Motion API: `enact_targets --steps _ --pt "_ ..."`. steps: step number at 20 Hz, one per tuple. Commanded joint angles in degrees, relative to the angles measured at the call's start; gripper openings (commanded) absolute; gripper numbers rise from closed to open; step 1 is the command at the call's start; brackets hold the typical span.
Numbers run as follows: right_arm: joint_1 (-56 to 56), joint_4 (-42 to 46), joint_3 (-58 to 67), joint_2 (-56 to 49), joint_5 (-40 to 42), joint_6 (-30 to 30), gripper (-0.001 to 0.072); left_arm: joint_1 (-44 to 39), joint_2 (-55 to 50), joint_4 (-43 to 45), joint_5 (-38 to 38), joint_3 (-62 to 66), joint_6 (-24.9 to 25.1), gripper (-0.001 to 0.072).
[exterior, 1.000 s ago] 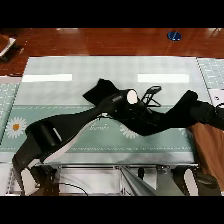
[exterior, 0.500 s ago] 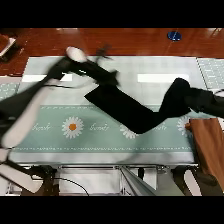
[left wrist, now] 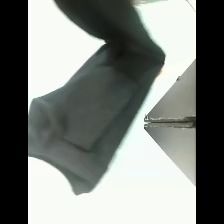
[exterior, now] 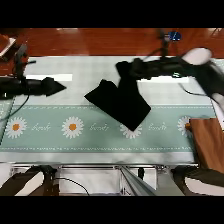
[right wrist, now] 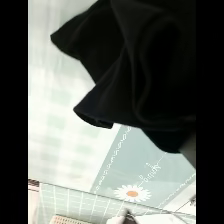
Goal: Fold the shirts.
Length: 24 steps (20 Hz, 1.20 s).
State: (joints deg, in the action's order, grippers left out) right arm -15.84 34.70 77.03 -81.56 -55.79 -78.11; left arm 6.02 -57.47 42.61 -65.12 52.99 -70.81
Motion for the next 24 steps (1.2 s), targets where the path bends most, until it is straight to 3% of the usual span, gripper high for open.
enact_targets --steps 1,3,4,5,8,11,13,15,17,18,19,21,24 --pt "-6.82 0.13 14.29 -16.92 1.77 -2.51 0.0023 1.03 8.61 -0.13 0.61 -9.90 1.16 0.0018" --pt "-8.48 0.13 18.84 -22.73 2.43 -3.34 0.0024 -0.15 8.26 -0.63 1.62 -12.39 1.14 0.0018" --pt "-9.03 -0.04 20.06 -24.83 2.62 -3.32 0.0108 -0.87 7.80 -0.61 2.64 -13.11 1.16 0.0018" --pt "-9.31 -0.48 20.65 -26.38 2.21 -3.26 0.0390 -1.64 7.28 -0.61 4.02 -13.62 1.16 0.0018" --pt "-6.49 0.42 20.76 -25.68 -2.08 -5.95 0.0405 -2.99 5.49 -0.66 6.54 -13.77 1.14 0.0018" --pt "1.99 4.09 20.74 -18.84 -15.74 -6.05 0.0404 -2.95 4.98 -0.59 6.64 -13.79 1.14 0.0018" --pt "7.26 18.47 20.09 -10.60 -24.96 -7.15 0.0404 -2.95 5.01 -0.61 6.62 -13.79 1.16 0.0018" --pt "9.77 36.74 11.74 1.11 -26.34 -10.54 0.0404 -2.95 5.01 -0.61 6.60 -13.79 1.14 0.0018" --pt "10.43 47.54 -5.42 14.75 -17.57 -19.37 0.0403 -2.97 5.01 -0.61 6.60 -13.79 1.16 0.0018" --pt "10.38 47.76 -16.15 21.81 -9.53 -27.61 0.0403 -3.06 5.01 -0.61 6.62 -13.88 1.18 0.0018" --pt "9.73 43.39 -26.18 27.61 -0.44 -33.11 0.0403 -3.21 4.96 -0.61 6.67 -13.94 1.16 0.0018" --pt "7.26 32.52 -43.32 35.17 16.90 -36.83 0.0403 -3.87 4.92 -0.61 6.67 -13.94 1.14 0.0017" --pt "6.25 23.67 -53.92 33.70 22.38 -37.94 0.0403 -5.44 4.92 -0.61 6.67 -13.94 1.14 0.0017"
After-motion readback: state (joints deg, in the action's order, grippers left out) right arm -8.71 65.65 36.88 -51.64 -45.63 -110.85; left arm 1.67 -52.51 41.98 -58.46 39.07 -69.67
